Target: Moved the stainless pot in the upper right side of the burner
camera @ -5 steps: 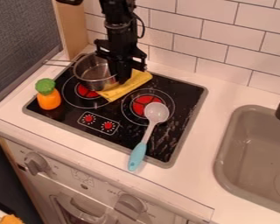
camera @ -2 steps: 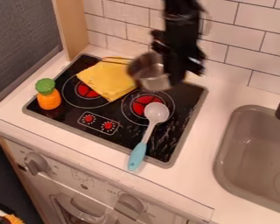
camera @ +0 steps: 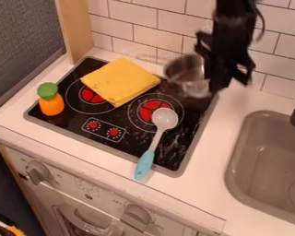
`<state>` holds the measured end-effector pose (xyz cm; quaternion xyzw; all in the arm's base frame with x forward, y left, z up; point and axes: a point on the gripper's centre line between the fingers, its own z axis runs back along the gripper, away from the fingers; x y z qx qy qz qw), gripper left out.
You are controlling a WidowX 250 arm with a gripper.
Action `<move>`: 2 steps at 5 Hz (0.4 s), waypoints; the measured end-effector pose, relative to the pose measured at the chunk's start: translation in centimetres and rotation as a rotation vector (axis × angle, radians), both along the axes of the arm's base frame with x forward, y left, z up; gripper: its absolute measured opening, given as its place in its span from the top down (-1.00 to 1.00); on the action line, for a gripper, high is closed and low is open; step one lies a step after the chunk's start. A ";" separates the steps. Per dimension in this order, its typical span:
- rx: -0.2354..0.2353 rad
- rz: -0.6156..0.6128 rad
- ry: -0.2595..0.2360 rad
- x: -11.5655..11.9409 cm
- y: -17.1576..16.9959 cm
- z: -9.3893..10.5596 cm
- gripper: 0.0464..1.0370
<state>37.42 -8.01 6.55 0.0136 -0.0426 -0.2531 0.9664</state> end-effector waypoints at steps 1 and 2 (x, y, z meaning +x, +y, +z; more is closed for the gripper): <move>0.006 -0.016 0.016 0.9 -0.1 -1.2 0.93; 0.020 -0.020 0.026 1.1 0.3 -2.1 0.93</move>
